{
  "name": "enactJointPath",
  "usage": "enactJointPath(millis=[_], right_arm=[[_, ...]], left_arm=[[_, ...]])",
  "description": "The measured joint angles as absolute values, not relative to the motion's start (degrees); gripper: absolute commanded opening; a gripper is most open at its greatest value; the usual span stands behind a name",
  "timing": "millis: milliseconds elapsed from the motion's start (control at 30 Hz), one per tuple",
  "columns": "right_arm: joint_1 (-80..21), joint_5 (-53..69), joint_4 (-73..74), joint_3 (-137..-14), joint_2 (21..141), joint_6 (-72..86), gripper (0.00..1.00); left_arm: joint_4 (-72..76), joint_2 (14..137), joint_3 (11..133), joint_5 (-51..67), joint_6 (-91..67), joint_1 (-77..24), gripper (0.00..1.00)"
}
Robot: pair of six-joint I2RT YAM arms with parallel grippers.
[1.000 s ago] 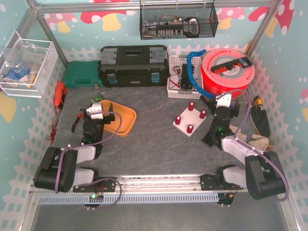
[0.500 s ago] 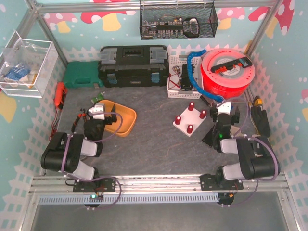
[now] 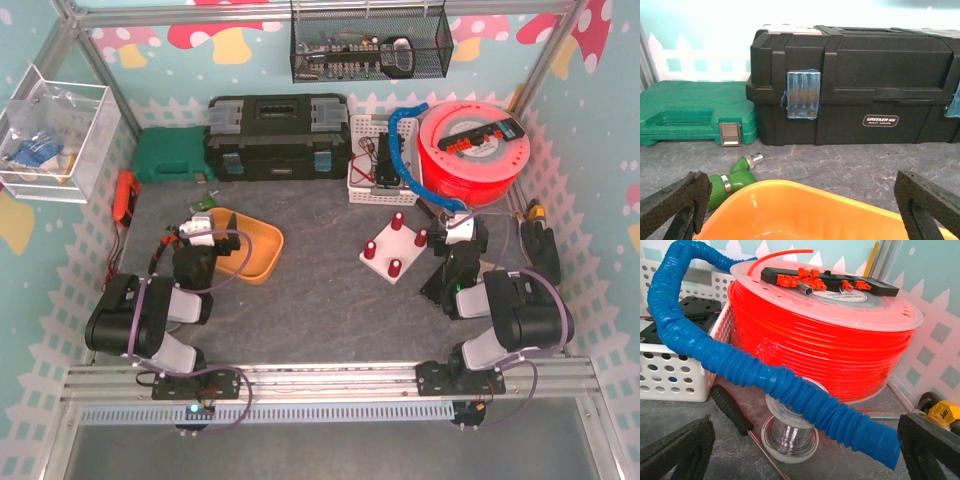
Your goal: Install the large spring
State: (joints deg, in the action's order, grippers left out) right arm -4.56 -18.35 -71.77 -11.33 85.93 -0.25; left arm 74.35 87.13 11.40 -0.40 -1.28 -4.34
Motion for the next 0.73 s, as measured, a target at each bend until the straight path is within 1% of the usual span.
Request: enactJointPath(millis=[733], right_arm=[[-3.20,-16.45,-74.02,-11.31,86.98,1.43,0.99]], left_arm=[[74.24,87.13,11.40,-0.43,-1.32,-4.25,0.99]])
